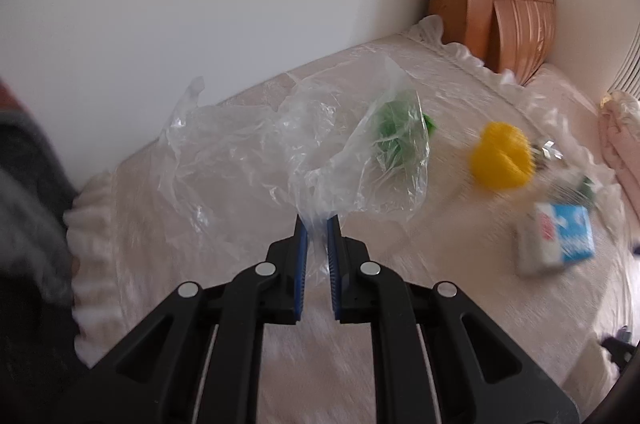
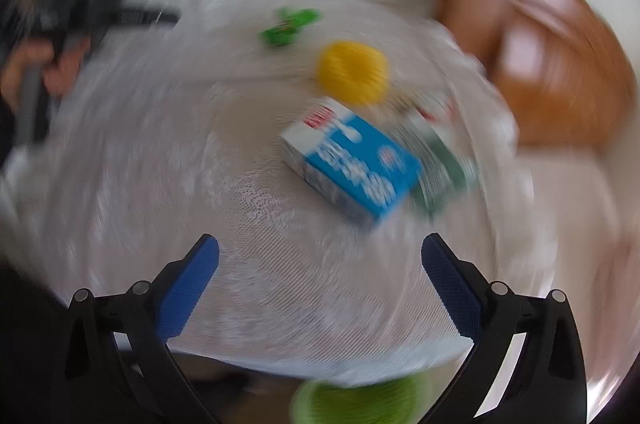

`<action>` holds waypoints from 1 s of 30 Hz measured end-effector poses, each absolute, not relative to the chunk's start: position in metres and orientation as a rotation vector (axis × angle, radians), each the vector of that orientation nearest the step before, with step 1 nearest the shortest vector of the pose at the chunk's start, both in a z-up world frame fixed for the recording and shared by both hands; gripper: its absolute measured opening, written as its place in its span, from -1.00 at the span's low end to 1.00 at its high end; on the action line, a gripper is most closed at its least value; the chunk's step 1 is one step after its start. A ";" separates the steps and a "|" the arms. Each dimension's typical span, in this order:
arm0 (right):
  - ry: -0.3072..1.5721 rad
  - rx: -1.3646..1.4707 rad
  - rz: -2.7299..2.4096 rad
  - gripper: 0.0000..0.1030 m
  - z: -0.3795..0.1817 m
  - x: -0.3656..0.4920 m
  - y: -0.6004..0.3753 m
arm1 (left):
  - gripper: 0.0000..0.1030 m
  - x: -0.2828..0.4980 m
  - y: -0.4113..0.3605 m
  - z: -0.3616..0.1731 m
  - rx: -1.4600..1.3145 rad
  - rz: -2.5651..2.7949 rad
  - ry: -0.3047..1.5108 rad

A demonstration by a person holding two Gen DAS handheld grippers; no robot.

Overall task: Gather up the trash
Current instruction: 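Grasp the clear plastic bag with the left tool while the right tool grasps the milk carton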

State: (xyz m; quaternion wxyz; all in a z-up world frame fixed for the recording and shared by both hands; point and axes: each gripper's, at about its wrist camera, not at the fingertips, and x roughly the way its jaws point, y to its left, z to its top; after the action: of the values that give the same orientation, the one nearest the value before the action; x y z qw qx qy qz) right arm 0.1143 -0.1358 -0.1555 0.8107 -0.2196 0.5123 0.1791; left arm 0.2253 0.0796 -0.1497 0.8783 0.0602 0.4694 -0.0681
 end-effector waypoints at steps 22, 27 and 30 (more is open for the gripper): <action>1.249 -0.822 0.623 0.44 -0.225 0.211 -0.101 | -0.81 0.083 0.105 -0.128 -0.026 -0.025 1.015; 1.211 -0.511 0.580 0.43 -0.196 0.210 -0.121 | -0.81 0.076 0.097 -0.117 -0.012 -0.048 0.986; 1.147 -0.267 0.526 0.43 -0.169 0.194 -0.146 | -0.81 0.072 0.084 -0.110 0.004 -0.095 0.971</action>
State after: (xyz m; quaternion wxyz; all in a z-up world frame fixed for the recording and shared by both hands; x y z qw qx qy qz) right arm 0.1945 -0.1458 -0.1691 0.7992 -0.1243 0.5345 0.2453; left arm 0.0718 0.0844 -0.1096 0.8833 0.0020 0.4665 -0.0456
